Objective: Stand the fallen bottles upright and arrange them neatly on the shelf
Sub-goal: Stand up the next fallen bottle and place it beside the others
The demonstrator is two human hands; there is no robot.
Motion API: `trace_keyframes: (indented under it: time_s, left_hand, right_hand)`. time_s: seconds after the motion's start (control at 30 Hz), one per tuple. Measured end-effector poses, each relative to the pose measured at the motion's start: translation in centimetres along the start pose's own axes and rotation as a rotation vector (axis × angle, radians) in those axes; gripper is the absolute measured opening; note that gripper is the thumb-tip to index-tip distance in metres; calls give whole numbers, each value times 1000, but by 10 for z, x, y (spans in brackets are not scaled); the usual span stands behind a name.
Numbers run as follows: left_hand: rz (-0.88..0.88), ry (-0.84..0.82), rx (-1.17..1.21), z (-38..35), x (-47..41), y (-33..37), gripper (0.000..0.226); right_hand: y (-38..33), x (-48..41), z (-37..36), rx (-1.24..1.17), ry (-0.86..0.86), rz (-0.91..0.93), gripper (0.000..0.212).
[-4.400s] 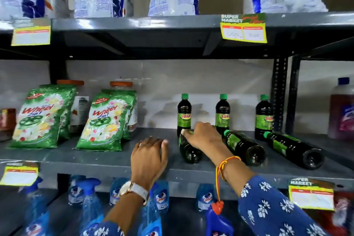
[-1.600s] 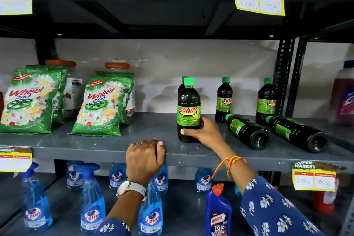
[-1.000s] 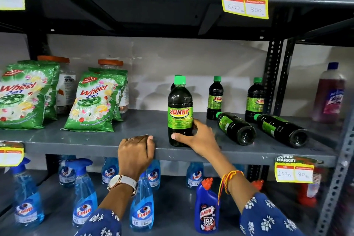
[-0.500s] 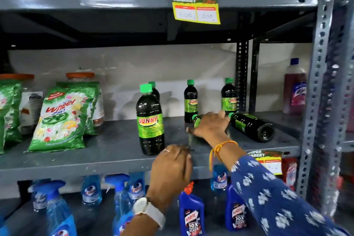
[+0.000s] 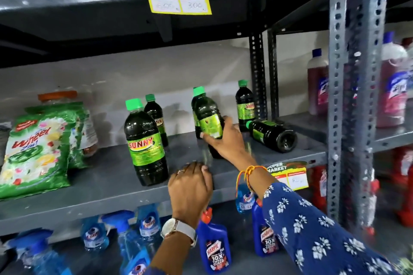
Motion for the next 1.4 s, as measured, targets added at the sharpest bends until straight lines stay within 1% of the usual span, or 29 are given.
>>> trace_keyframes:
  time_s: [0.07, 0.17, 0.2, 0.27, 0.3, 0.33, 0.4, 0.47, 0.5, 0.53, 0.6, 0.67, 0.73, 0.8, 0.83, 0.9, 0.97, 1.03, 1.13, 1.27, 1.4]
  left_hand:
    - [8, -5, -4, -3, 1, -1, 32]
    - [27, 4, -5, -4, 2, -2, 32]
    - [30, 9, -9, -4, 2, -3, 32]
    - [30, 13, -5, -3, 2, -2, 31]
    - [30, 16, 2, -3, 2, -2, 30]
    - [32, 20, 10, -4, 2, -3, 29]
    - [38, 20, 25, -4, 3, -3, 30]
    - [43, 19, 27, -6, 4, -4, 31]
    - [45, 17, 25, -6, 4, -4, 32]
    - [46, 15, 24, -7, 4, -4, 32]
    - [44, 13, 29, -7, 5, -4, 32]
    - [37, 11, 33, -8, 4, -4, 31]
    - [35, 12, 42, -8, 5, -4, 33]
    - [37, 13, 48, -9, 5, -4, 35]
    - [37, 14, 49, -10, 5, -4, 35]
    - [37, 14, 50, -10, 6, -5, 35]
    - [35, 14, 51, -11, 5, -4, 34]
    - [35, 16, 57, -11, 5, -4, 34]
    - [38, 27, 63, -11, 6, -5, 34]
    - [34, 34, 67, -11, 6, -5, 33]
    - [41, 39, 65, -12, 5, -5, 35]
  right_hand:
    - [6, 1, -2, -109, -16, -31, 62]
    - [14, 0, -6, -125, -44, -92, 66]
    - [15, -1, -9, -141, -56, -104, 73]
    - [17, -1, -12, -158, -69, -129, 94]
    - [17, -1, -11, -145, -68, -129, 99]
    - [18, -3, -11, -133, -64, -123, 98]
    - [21, -5, -10, -136, -66, -111, 86]
    - [24, -5, -10, -205, -83, -134, 74]
    - [24, -5, -12, -253, -106, -154, 72]
    - [25, -5, -14, -298, -122, -164, 74]
    - [24, -6, -14, -344, -106, -149, 86]
    - [24, -8, -12, -303, -72, -133, 91]
    - [27, -8, -13, -284, -72, -146, 81]
    - [31, -9, -16, -328, -105, -182, 68]
    - [32, -9, -18, -358, -120, -196, 66]
    - [32, -9, -19, -383, -128, -205, 66]
    - [30, -8, -18, -326, -129, -192, 67]
    - [30, -8, -18, -296, -135, -190, 63]
    - [33, -9, -21, -325, -178, -223, 56]
    - [34, -10, -18, -333, -114, -228, 67]
    - [35, -9, -16, -321, -109, -243, 64]
Point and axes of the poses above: each hand's wrist, its own x-axis away from the middle knuckle, its own z-axis out of the back of the hand, y = z × x, the point moved 9 cm from there along -x, towards the middle knuckle, and after that the axes turned 3 degrees about -x, right-handed, at the moved point
